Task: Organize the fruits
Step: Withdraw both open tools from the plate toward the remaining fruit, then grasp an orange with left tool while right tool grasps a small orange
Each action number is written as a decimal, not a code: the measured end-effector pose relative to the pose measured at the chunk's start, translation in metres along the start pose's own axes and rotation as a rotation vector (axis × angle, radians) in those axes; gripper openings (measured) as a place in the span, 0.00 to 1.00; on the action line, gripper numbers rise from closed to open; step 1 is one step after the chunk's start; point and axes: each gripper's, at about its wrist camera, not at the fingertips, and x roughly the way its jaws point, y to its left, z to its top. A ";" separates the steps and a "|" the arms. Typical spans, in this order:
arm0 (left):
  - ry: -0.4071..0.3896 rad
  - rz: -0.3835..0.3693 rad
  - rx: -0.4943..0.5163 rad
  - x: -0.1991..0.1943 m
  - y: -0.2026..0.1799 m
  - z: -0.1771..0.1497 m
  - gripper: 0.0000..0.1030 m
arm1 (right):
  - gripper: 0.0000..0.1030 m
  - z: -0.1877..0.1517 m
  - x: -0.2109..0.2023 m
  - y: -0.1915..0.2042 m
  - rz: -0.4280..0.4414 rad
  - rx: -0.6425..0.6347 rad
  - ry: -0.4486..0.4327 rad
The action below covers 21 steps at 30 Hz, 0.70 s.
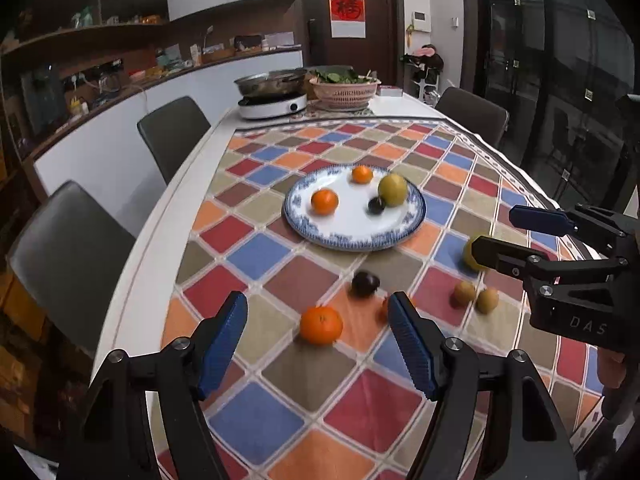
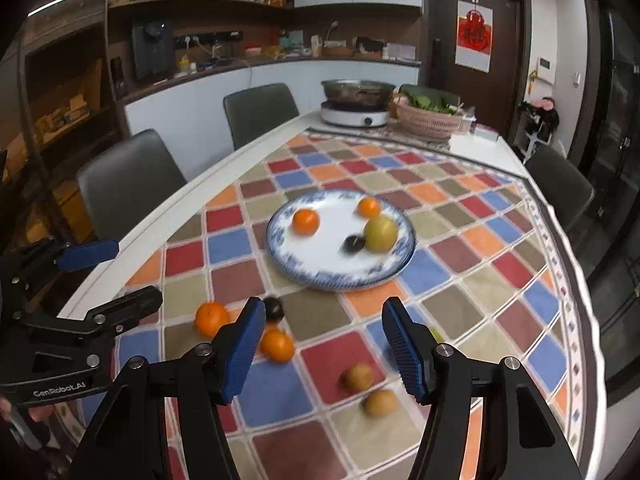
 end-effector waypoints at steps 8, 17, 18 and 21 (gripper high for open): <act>-0.007 0.015 0.034 0.008 -0.001 -0.023 0.70 | 0.60 -0.033 0.013 0.018 0.027 -0.047 0.026; 0.055 -0.012 0.092 0.035 0.000 -0.035 0.70 | 0.60 -0.046 0.032 0.026 0.036 -0.087 0.065; 0.076 -0.018 0.090 0.040 0.001 -0.035 0.70 | 0.60 -0.046 0.035 0.027 0.037 -0.096 0.075; 0.116 -0.036 0.088 0.053 0.004 -0.036 0.70 | 0.60 -0.047 0.044 0.031 0.040 -0.127 0.099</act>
